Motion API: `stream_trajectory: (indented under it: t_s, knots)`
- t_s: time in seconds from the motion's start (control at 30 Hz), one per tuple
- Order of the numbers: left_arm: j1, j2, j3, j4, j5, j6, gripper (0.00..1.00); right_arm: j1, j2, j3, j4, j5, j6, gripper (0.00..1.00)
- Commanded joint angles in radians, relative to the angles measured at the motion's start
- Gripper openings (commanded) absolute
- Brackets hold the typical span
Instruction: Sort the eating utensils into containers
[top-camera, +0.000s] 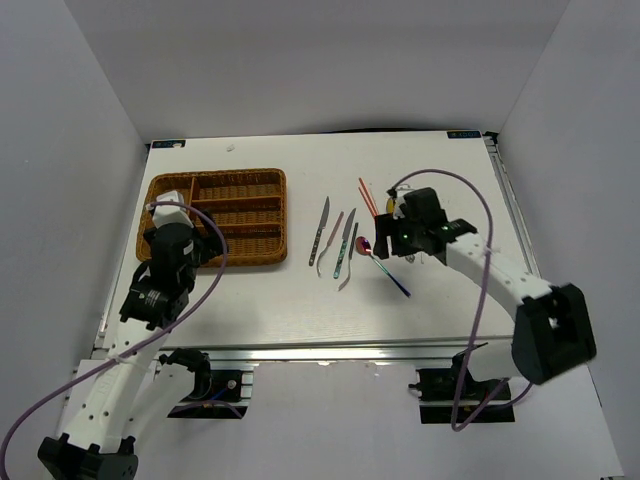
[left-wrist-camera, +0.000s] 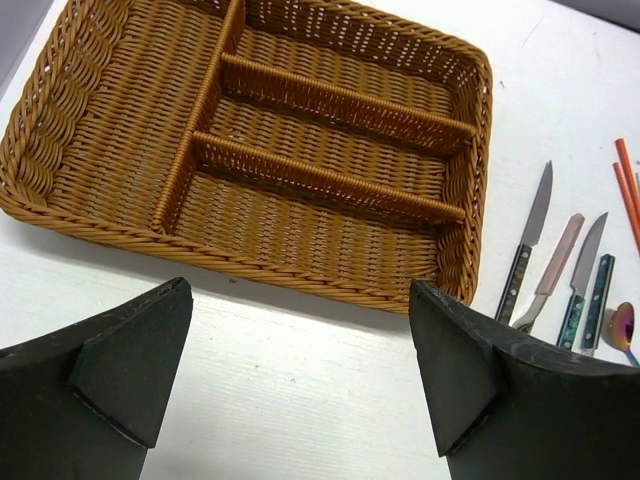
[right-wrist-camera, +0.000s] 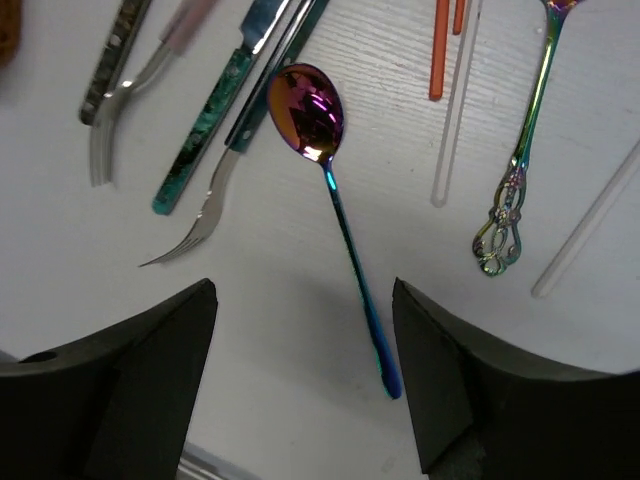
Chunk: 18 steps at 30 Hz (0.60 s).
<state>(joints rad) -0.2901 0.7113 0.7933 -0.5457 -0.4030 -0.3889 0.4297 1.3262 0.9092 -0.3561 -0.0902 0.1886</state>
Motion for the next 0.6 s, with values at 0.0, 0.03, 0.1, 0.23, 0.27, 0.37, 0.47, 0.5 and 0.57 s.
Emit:
stream_trajectory:
  t_s: [0.0,0.03,0.1,0.23,0.27,0.37,0.47,0.5,0.57]
  knots:
    - [0.002,0.013,-0.002,0.006,0.013,0.007,0.98,0.023,0.105,0.08,-0.092,0.161,-0.127,0.68]
    - [0.002,0.016,-0.002,0.007,0.015,0.007,0.98,0.023,0.154,0.086,-0.086,0.155,-0.146,0.64]
    - [0.002,0.02,-0.003,0.009,0.02,0.007,0.98,0.037,0.2,0.114,-0.095,0.144,-0.158,0.51]
    - [0.002,0.033,-0.002,0.007,0.021,0.007,0.98,0.079,0.307,0.132,-0.084,0.184,-0.175,0.49]
    - [0.002,0.034,-0.002,0.007,0.023,0.007,0.98,0.092,0.326,0.134,-0.08,0.185,-0.182,0.48]
    - [0.002,0.037,-0.003,0.01,0.03,0.008,0.98,0.113,0.387,0.145,-0.07,0.193,-0.183,0.45]
    - [0.002,0.047,-0.003,0.01,0.033,0.007,0.98,0.127,0.422,0.145,-0.055,0.193,-0.184,0.43]
    - [0.002,0.048,-0.002,0.009,0.033,0.008,0.98,0.127,0.427,0.145,-0.052,0.193,-0.183,0.4]
    - [0.002,0.05,-0.003,0.009,0.035,0.01,0.98,0.129,0.449,0.14,-0.047,0.201,-0.183,0.37]
